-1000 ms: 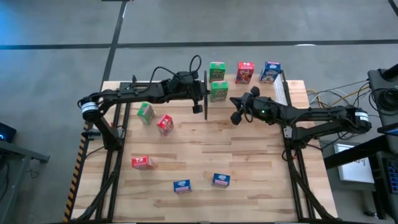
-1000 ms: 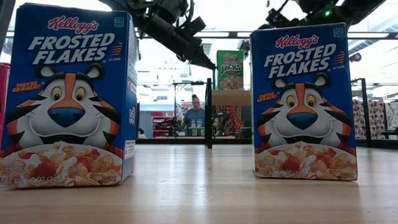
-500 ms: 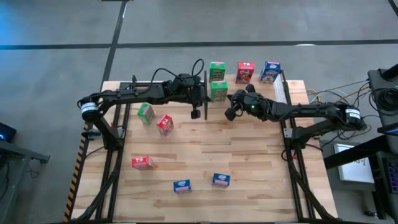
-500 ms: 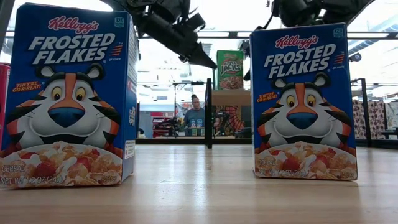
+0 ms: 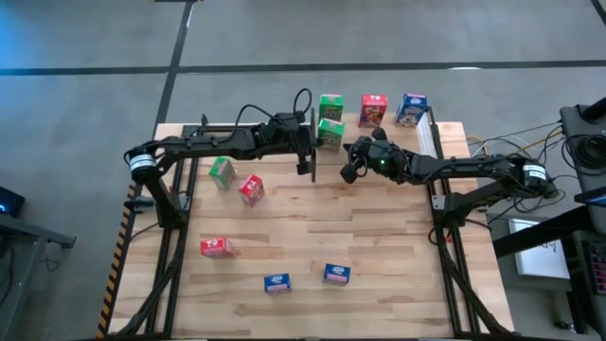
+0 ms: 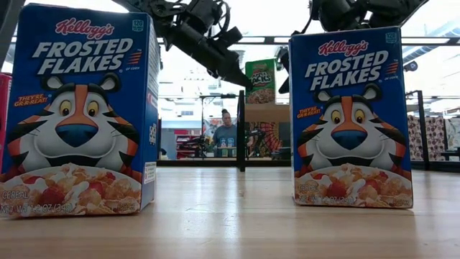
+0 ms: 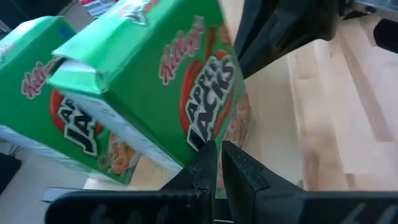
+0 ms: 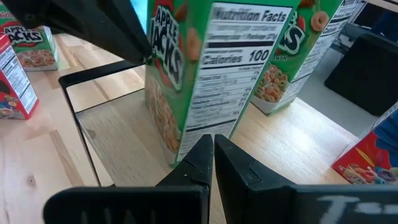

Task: Stack cereal on shelf
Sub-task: Put the bottom green cereal box on the shelf aligned with other green cereal boxes

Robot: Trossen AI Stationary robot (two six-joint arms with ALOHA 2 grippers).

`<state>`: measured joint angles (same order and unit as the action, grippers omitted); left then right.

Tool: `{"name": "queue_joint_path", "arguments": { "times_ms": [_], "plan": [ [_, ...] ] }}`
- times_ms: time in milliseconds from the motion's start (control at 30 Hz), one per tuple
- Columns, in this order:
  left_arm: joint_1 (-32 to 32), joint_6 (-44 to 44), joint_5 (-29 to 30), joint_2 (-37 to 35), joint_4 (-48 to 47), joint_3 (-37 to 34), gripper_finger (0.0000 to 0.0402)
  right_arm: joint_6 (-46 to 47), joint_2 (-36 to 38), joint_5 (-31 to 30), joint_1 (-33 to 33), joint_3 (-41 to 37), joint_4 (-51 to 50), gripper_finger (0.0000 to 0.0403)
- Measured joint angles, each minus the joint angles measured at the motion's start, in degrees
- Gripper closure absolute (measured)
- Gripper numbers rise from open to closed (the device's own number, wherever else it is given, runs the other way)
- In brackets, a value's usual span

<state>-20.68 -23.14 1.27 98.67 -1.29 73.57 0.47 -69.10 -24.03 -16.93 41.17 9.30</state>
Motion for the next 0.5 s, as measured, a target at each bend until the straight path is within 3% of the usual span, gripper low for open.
{"name": "queue_joint_path", "arguments": {
  "times_ms": [200,433,500],
  "plan": [
    [0.0,0.1,0.1,0.0,0.2,0.0,0.0394,0.0,0.4,0.5,0.0,0.0,-0.2,0.0394],
    [0.1,0.3,0.1,0.0,-0.4,0.0,0.0394,1.5,1.7,13.0,0.1,0.0,-2.4,0.0394],
    [0.1,0.3,0.1,0.0,-0.4,0.0,0.0394,1.4,1.3,13.8,0.1,0.0,-0.9,0.0394]
  ]
}}
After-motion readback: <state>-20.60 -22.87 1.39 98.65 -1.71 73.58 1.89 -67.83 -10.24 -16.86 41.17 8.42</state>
